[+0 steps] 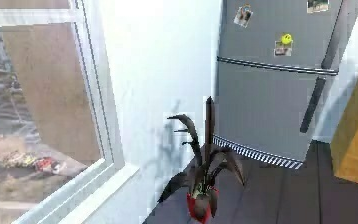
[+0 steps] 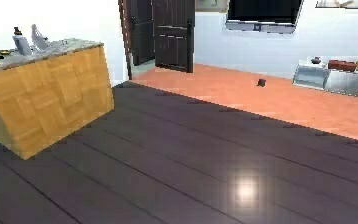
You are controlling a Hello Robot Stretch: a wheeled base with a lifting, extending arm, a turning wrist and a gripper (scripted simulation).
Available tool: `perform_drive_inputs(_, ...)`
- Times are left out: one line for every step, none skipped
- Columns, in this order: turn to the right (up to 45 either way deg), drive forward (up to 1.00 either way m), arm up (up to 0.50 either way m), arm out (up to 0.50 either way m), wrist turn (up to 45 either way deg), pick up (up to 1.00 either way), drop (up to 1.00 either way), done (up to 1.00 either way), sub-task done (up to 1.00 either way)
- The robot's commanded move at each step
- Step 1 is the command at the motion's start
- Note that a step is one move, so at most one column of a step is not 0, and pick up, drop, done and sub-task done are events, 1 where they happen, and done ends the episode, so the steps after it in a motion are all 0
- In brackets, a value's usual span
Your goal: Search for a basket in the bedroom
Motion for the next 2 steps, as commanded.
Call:
perform_drive_inputs(45.0,0.0,0.0,0.0,0.0,0.0,0.0,0.0,0.0)
perform_drive_inputs(39.0,0.0,0.0,0.0,0.0,0.0,0.0,0.0,0.0)
